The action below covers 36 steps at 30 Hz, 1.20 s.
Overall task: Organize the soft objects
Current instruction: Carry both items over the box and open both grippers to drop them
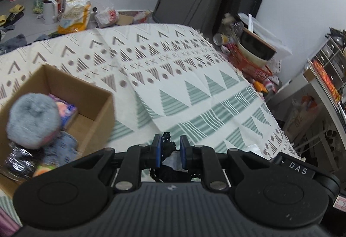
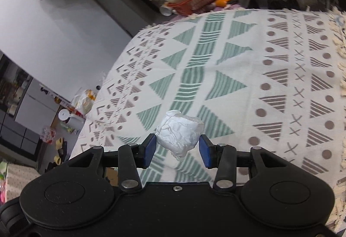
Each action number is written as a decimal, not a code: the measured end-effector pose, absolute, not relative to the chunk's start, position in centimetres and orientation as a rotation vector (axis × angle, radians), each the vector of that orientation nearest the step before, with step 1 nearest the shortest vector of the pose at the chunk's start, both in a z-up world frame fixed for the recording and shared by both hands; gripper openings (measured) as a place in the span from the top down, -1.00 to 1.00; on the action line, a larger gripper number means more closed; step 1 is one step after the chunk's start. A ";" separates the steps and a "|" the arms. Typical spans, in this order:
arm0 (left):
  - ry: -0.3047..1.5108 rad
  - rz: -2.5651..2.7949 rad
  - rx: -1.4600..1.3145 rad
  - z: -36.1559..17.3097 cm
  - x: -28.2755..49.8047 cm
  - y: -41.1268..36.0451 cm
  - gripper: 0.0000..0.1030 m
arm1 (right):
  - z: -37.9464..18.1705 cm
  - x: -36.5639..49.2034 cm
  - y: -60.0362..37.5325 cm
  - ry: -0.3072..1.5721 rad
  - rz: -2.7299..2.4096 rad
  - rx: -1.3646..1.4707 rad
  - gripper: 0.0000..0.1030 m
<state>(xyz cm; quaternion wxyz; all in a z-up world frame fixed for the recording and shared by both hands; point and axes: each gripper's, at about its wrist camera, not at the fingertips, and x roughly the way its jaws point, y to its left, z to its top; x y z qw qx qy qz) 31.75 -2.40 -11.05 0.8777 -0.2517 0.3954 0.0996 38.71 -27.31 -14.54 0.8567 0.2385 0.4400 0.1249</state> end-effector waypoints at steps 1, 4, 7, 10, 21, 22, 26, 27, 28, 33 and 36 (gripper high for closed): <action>0.820 0.211 -0.525 -10.8 31.5 -1.8 0.68 | -14.3 38.5 -27.0 0.920 0.271 0.495 0.17; 0.809 0.217 -0.524 -10.3 30.9 -0.3 0.68 | -13.2 38.0 -26.2 0.895 0.296 0.480 0.17; 0.799 0.221 -0.520 -9.8 30.2 1.4 0.68 | -12.0 37.6 -25.7 0.863 0.312 0.471 0.17; 0.794 0.214 -0.506 -9.4 29.7 3.0 0.68 | -11.2 37.2 -25.0 0.842 0.327 0.451 0.17; 0.807 0.200 -0.458 -9.7 28.5 8.2 0.68 | -10.7 36.5 -20.5 0.812 0.381 0.356 0.17; 0.811 0.196 -0.462 -9.8 28.5 8.6 0.68 | -10.6 36.4 -20.1 0.809 0.387 0.351 0.17; 0.835 0.172 -0.465 -10.7 28.4 9.8 0.68 | -10.4 35.9 -18.3 0.794 0.419 0.331 0.17; 0.841 0.165 -0.467 -11.0 28.3 10.0 0.67 | -10.3 35.8 -17.9 0.790 0.426 0.326 0.17; 0.845 0.162 -0.469 -11.3 28.3 10.2 0.67 | -10.3 35.7 -17.4 0.787 0.433 0.319 0.17; 0.865 0.150 -0.494 -12.8 28.2 11.2 0.67 | -10.4 35.3 -15.1 0.788 0.461 0.277 0.17; 0.905 0.128 -0.517 -14.0 28.5 11.4 0.67 | -10.7 35.1 -13.7 0.800 0.473 0.259 0.17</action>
